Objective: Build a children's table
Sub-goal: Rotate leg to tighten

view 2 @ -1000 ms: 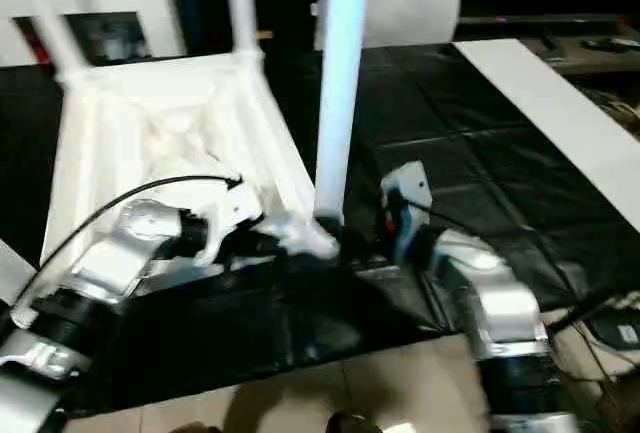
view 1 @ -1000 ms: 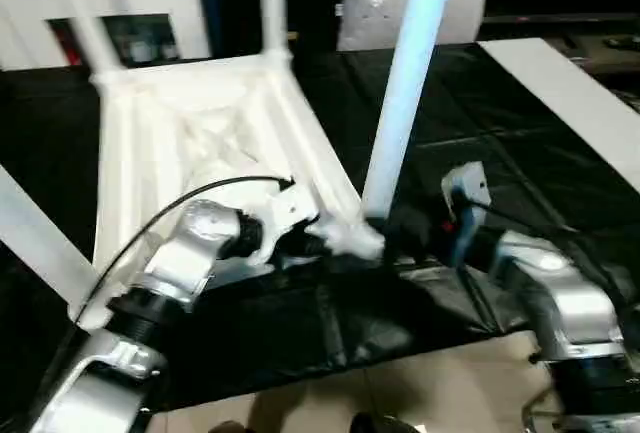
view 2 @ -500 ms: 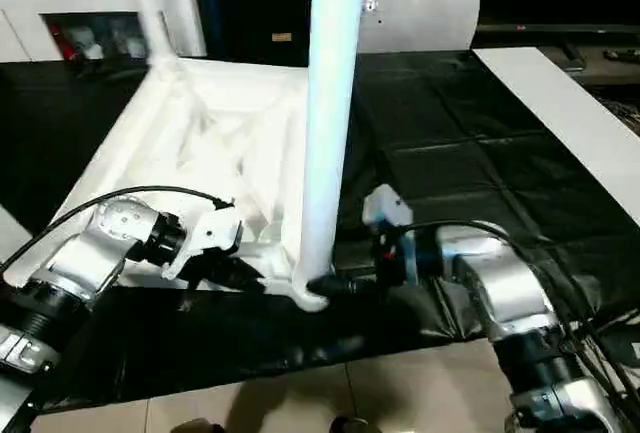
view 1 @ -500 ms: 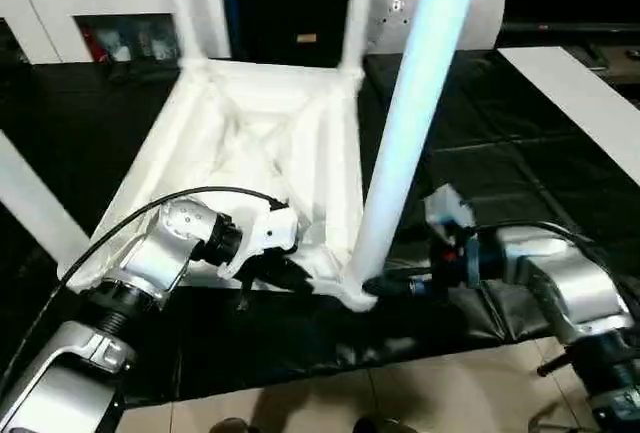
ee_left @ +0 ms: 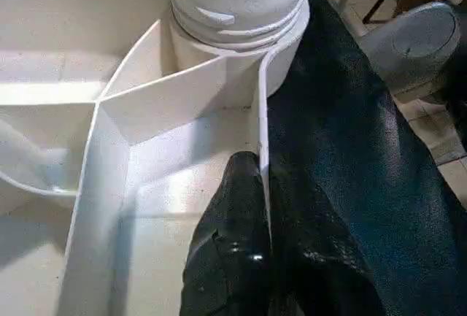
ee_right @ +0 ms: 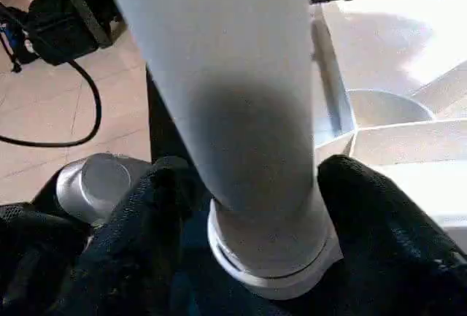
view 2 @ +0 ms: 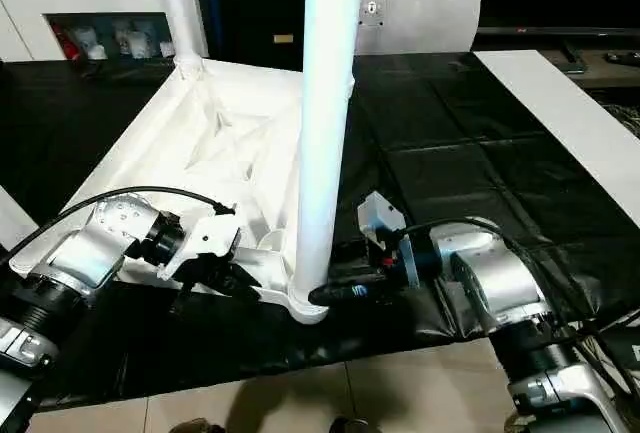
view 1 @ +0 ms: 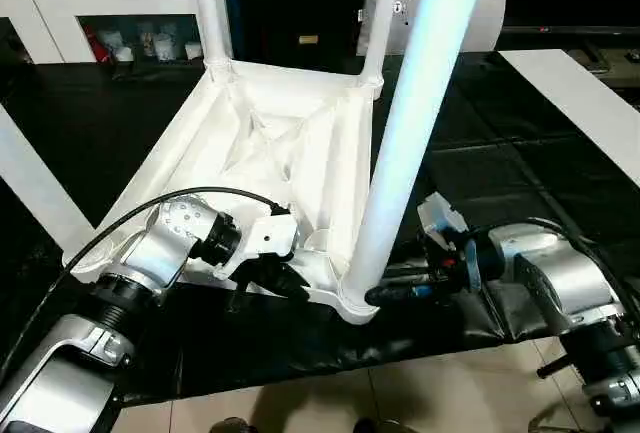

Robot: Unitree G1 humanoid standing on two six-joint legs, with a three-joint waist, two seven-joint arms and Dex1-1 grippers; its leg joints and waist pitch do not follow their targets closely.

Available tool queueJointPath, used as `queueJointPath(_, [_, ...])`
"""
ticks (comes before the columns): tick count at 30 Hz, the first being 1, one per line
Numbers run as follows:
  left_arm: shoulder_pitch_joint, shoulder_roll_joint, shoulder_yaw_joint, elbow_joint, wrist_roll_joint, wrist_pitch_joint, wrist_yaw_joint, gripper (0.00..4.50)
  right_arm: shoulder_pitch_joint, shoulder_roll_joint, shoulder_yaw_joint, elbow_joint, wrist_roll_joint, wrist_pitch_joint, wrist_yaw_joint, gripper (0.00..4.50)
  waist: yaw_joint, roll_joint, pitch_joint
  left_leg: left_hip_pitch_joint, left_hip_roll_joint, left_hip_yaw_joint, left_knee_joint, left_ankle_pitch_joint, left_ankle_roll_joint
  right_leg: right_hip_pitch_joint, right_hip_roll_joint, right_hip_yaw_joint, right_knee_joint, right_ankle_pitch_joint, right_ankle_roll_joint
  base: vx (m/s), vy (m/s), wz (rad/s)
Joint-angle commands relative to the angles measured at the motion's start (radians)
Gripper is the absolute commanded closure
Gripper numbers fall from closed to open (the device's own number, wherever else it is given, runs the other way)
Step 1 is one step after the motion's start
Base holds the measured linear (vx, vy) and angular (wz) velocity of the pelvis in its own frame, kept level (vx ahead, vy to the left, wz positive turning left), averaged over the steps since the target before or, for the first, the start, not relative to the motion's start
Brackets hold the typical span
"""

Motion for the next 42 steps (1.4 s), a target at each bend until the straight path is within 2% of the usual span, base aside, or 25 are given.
queueJointPath(1, [-0.03, -0.007, -0.029, -0.012, -0.003, -0.027, -0.043, 4.5, -0.012, 0.005, -0.001, 0.014, 0.01, -0.021, 0.008, 1.89, -0.004, -0.003, -0.077, 0.007, 0.023, 0.006, -0.067, -0.146, 0.071, 0.071, -0.048, 0.049, -0.057, -0.289, -0.196, 0.0, 0.0, 0.0])
queueJointPath(5, [-0.029, -0.008, -0.027, -0.008, -0.003, -0.029, -0.043, 4.5, -0.017, 0.02, 0.0, 0.022, 0.005, -0.029, 0.001, 2.17, -0.005, -0.003, -0.076, 0.006, 0.023, 0.006, -0.067, -0.142, 0.073, 0.072, -0.046, 0.048, -0.056, -0.278, -0.202, 0.0, 0.0, 0.0])
queueJointPath(8, [-0.026, -0.009, -0.022, -0.006, -0.003, -0.026, -0.035, 4.5, -0.011, 0.032, -0.001, 0.002, 0.021, 0.001, -0.007, 2.46, -0.005, -0.003, -0.074, 0.006, 0.022, 0.005, -0.068, -0.147, 0.072, 0.072, -0.046, 0.049, -0.058, -0.296, -0.194, 0.0, 0.0, 0.0])
queueJointPath(11, [-0.019, -0.02, -0.008, -0.023, -0.013, 0.015, -0.007, 4.5, 0.009, 0.052, -0.024, -0.044, 0.061, 0.058, -0.045, 2.51, -0.005, -0.002, -0.072, 0.006, 0.022, 0.005, -0.069, -0.151, 0.068, 0.071, -0.046, 0.049, -0.06, -0.312, -0.187, 0.0, 0.0, 0.0])
queueJointPath(14, [-0.014, -0.032, 0.004, -0.042, -0.011, 0.065, 0.04, 4.5, 0.029, 0.075, -0.042, -0.075, 0.074, 0.074, -0.094, 2.53, -0.005, -0.003, -0.071, 0.008, 0.02, 0.006, -0.068, -0.169, 0.057, 0.067, -0.048, 0.05, -0.065, -0.351, -0.173, 0.0, 0.0, 0.0])
queueJointPath(15, [-0.01, -0.052, 0.02, -0.064, -0.007, 0.134, 0.106, 4.5, 0.05, 0.11, -0.056, -0.096, 0.063, 0.076, -0.173, 2.54, -0.008, -0.003, -0.07, 0.005, 0.021, 0.004, -0.069, -0.172, 0.05, 0.068, -0.047, 0.051, -0.062, -0.356, -0.171, 0.0, 0.0, 0.0])
queueJointPath(17, [-0.006, -0.077, 0.037, -0.089, -0.009, 0.197, 0.163, 4.5, 0.062, 0.152, -0.07, -0.102, 0.03, 0.067, -0.278, 2.54, -0.016, -0.005, -0.065, 0.006, 0.015, 0.002, -0.071, -0.208, 0.035, 0.065, -0.047, 0.046, -0.074, -0.446, -0.141, 0.0, 0.0, 0.0])
queueJointPath(18, [-0.003, -0.089, 0.043, -0.103, -0.01, 0.224, 0.187, 4.5, 0.065, 0.175, -0.078, -0.106, 0.019, 0.079, -0.33, 2.54, -0.019, 0.0, -0.063, 0.008, 0.013, -0.001, -0.072, -0.222, 0.027, 0.063, -0.047, 0.043, -0.082, -0.494, -0.12, 0.0, 0.0, 0.0])
queueJointPath(20, [0.003, -0.123, 0.06, -0.142, -0.007, 0.305, 0.257, 4.5, 0.069, 0.236, -0.098, -0.12, -0.006, 0.117, -0.466, 2.54, -0.031, -0.005, -0.062, 0.001, 0.011, -0.003, -0.073, -0.226, 0.018, 0.066, -0.044, 0.04, -0.082, -0.519, -0.104, 0.0, 0.0, 0.0])
queueJointPath(21, [0.004, -0.133, 0.062, -0.149, -0.006, 0.323, 0.273, 4.5, 0.069, 0.25, -0.101, -0.122, -0.01, 0.126, -0.494, 2.55, -0.045, -0.006, -0.058, -0.009, 0.006, -0.007, -0.074, -0.236, 0.008, 0.07, -0.042, 0.033, -0.088, -0.567, -0.077, 0.0, 0.0, 0.0])
queueJointPath(22, [0.007, -0.16, 0.067, -0.17, -0.005, 0.373, 0.315, 4.5, 0.07, 0.288, -0.108, -0.133, -0.021, 0.154, -0.567, 2.56, -0.054, -0.005, -0.061, -0.007, 0.004, -0.009, -0.071, -0.239, 0.002, 0.069, -0.045, 0.03, -0.094, -0.6, -0.054, 0.0, 0.0, 0.0])
queueJointPath(23, [0.003, -0.192, 0.076, -0.169, 0.001, 0.404, 0.368, 4.5, 0.065, 0.323, -0.113, -0.127, -0.048, 0.167, -0.643, 2.56, -0.065, -0.008, -0.063, -0.008, 0.001, -0.01, -0.069, -0.232, 0.009, 0.068, -0.043, 0.028, -0.099, -0.596, -0.049, 0.0, 0.0, 0.0])
queueJointPath(24, [0.001, -0.204, 0.079, -0.167, 0.003, 0.413, 0.387, 4.5, 0.062, 0.335, -0.117, -0.124, -0.057, 0.175, -0.673, 2.56, -0.07, -0.007, -0.063, -0.01, 0.002, -0.01, -0.069, -0.227, 0.01, 0.068, -0.043, 0.03, -0.096, -0.583, -0.052, 0.0, 0.0, 0.0])
queueJointPath(26, [-0.016, -0.296, 0.111, -0.151, 0.016, 0.477, 0.531, 4.5, 0.043, 0.421, -0.14, -0.092, -0.115, 0.212, -0.867, 2.56, -0.086, -0.007, -0.064, -0.009, -0.002, -0.008, -0.066, -0.229, 0.022, 0.064, -0.039, 0.027, -0.099, -0.568, -0.061, 0.0, 0.0, 0.0])
queueJointPath(27, [-0.016, -0.296, 0.111, -0.151, 0.016, 0.477, 0.531, 4.5, 0.043, 0.421, -0.14, -0.092, -0.115, 0.212, -0.867, 2.56, -0.089, -0.006, -0.064, -0.01, -0.001, -0.007, -0.066, -0.222, 0.022, 0.064, -0.038, 0.028, -0.098, -0.558, -0.066, 0.0, 0.0, 0.0])
queueJointPath(28, [-0.025, -0.346, 0.129, -0.146, 0.024, 0.504, 0.61, 4.5, 0.035, 0.467, -0.156, -0.076, -0.138, 0.216, -0.959, 2.56, -0.088, -0.006, -0.067, -0.005, -0.002, -0.007, -0.065, -0.217, 0.029, 0.063, -0.037, 0.027, -0.1, -0.541, -0.072, 0.0, 0.0, 0.0])
queueJointPath(29, [-0.028, -0.364, 0.133, -0.147, 0.032, 0.51, 0.647, 4.5, 0.034, 0.485, -0.159, -0.073, -0.155, 0.208, -0.995, 2.56, -0.088, 0.0, -0.068, -0.001, 0.0, -0.005, -0.064, -0.212, 0.037, 0.058, -0.037, 0.031, -0.099, -0.514, -0.086, 0.0, 0.0, 0.0])
queueJointPath(31, [-0.028, -0.375, 0.135, -0.146, 0.033, 0.511, 0.661, 4.5, 0.035, 0.5, -0.164, -0.072, -0.158, 0.193, -1.016, 2.56, -0.086, -0.003, -0.071, -0.002, 0.002, -0.002, -0.066, -0.197, 0.052, 0.061, -0.035, 0.034, -0.094, -0.458, -0.103, 0.0, 0.0, 0.0])
queueJointPath(32, [-0.027, -0.385, 0.134, -0.148, 0.038, 0.514, 0.676, 4.5, 0.036, 0.518, -0.172, -0.072, -0.156, 0.178, -1.041, 2.01, -0.082, -0.002, -0.072, 0.0, 0.003, -0.001, -0.067, -0.188, 0.06, 0.061, -0.035, 0.036, -0.091, -0.426, -0.112, 0.0, 0.0, 0.0])
queueJointPath(33, [-0.027, -0.395, 0.13, -0.151, 0.048, 0.514, 0.692, 4.5, 0.036, 0.54, -0.174, -0.069, -0.154, 0.15, -1.059, 1.88, -0.081, 0.001, -0.075, -0.001, 0.006, 0.0, -0.068, -0.173, 0.067, 0.063, -0.035, 0.039, -0.084, -0.381, -0.127, 0.0, 0.0, 0.0])
queueJointPath(34, [-0.027, -0.395, 0.13, -0.151, 0.048, 0.514, 0.692, 4.5, 0.036, 0.54, -0.174, -0.069, -0.154, 0.15, -1.059, 1.88, -0.081, 0.001, -0.075, -0.001, 0.006, 0.0, -0.068, -0.173, 0.067, 0.063, -0.035, 0.039, -0.084, -0.381, -0.127, 0.0, 0.0, 0.0])
queueJointPath(35, [-0.027, -0.393, 0.128, -0.15, 0.052, 0.51, 0.692, 4.5, 0.035, 0.545, -0.174, -0.068, -0.155, 0.142, -1.062, 1.8, -0.078, 0.003, -0.077, -0.002, 0.007, 0.0, -0.068, -0.146, 0.074, 0.068, -0.035, 0.041, -0.075, -0.307, -0.152, 0.0, 0.0, 0.0])
queueJointPath(37, [-0.027, -0.383, 0.126, -0.151, 0.059, 0.505, 0.693, 4.5, 0.033, 0.548, -0.174, -0.067, -0.166, 0.127, -1.07, 1.62, -0.077, 0.002, -0.079, -0.005, 0.008, 0.0, -0.068, -0.127, 0.081, 0.073, -0.036, 0.043, -0.069, -0.26, -0.172, 0.0, 0.0, 0.0])
queueJointPath(39, [-0.024, -0.368, 0.125, -0.155, 0.064, 0.499, 0.688, 4.5, 0.03, 0.545, -0.184, -0.067, -0.17, 0.114, -1.073, 1.42, -0.076, 0.004, -0.079, -0.004, 0.006, 0.002, -0.067, -0.128, 0.087, 0.075, -0.039, 0.043, -0.07, -0.261, -0.179, 0.0, 0.0, 0.0])
queueJointPath(42, [-0.009, -0.328, 0.121, -0.165, 0.061, 0.474, 0.662, 4.5, 0.044, 0.516, -0.202, -0.095, -0.142, 0.097, -1.03, 1.11, -0.074, 0.005, -0.077, -0.003, 0.007, 0.0, -0.069, -0.143, 0.083, 0.075, -0.04, 0.042, -0.074, -0.297, -0.166, 0.0, 0.0, 0.0])
